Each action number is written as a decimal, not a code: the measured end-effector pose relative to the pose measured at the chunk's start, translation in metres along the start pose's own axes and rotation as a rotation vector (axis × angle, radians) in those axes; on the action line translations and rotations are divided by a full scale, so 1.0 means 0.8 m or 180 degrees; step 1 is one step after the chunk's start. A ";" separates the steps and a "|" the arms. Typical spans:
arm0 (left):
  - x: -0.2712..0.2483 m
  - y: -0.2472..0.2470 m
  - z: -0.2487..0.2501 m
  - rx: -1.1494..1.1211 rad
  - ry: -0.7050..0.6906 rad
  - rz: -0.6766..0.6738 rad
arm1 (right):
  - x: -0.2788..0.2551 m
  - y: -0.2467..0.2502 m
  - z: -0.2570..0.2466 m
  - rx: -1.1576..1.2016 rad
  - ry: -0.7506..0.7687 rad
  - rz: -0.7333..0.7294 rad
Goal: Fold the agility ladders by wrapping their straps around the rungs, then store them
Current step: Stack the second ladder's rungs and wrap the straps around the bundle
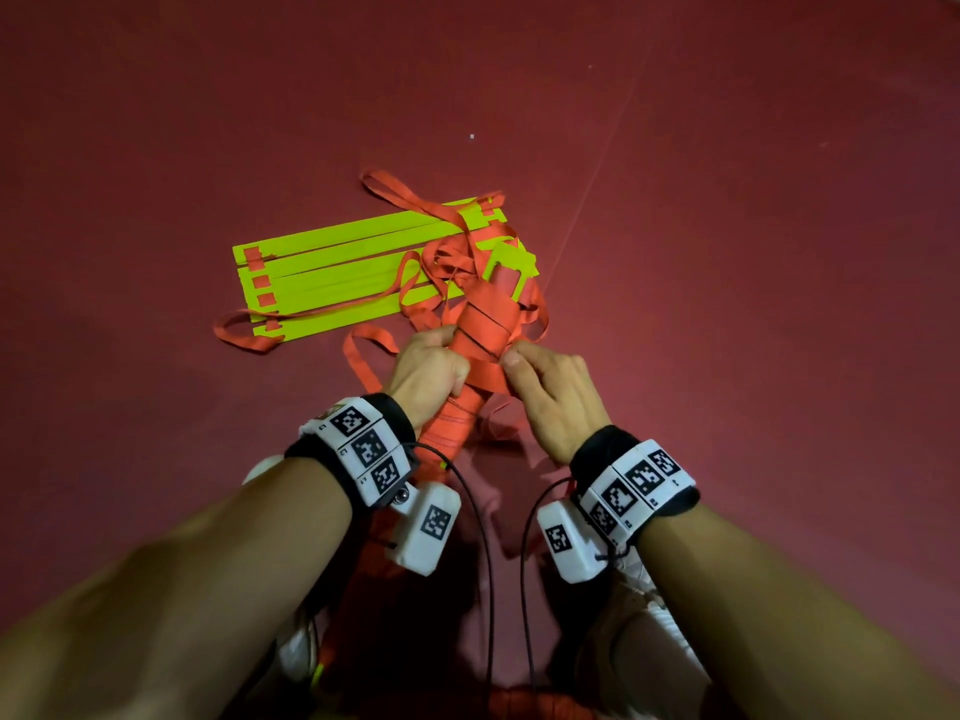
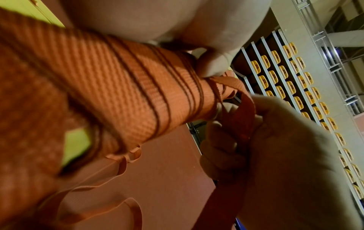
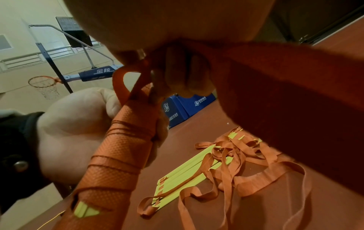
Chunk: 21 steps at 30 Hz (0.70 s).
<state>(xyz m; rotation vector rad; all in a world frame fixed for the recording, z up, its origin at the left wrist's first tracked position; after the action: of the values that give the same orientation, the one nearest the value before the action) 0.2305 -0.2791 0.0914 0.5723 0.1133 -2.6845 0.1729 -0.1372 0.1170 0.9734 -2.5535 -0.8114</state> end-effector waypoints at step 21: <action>-0.001 -0.002 0.001 -0.1105 0.0045 -0.0293 | 0.005 0.003 0.003 0.0505 0.0302 -0.0339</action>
<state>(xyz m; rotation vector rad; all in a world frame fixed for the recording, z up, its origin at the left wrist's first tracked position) 0.2303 -0.2771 0.0930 0.4850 0.6089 -2.6603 0.1683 -0.1376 0.1169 1.1755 -2.5324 -0.5810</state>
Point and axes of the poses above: each hand's wrist, its own x-axis towards the middle knuckle, its own y-axis out of the back of the hand, z = x × y, the point moved 3 cm from there along x, towards the middle knuckle, and after that the axes turned 7 degrees about x, right-handed, at the moved point
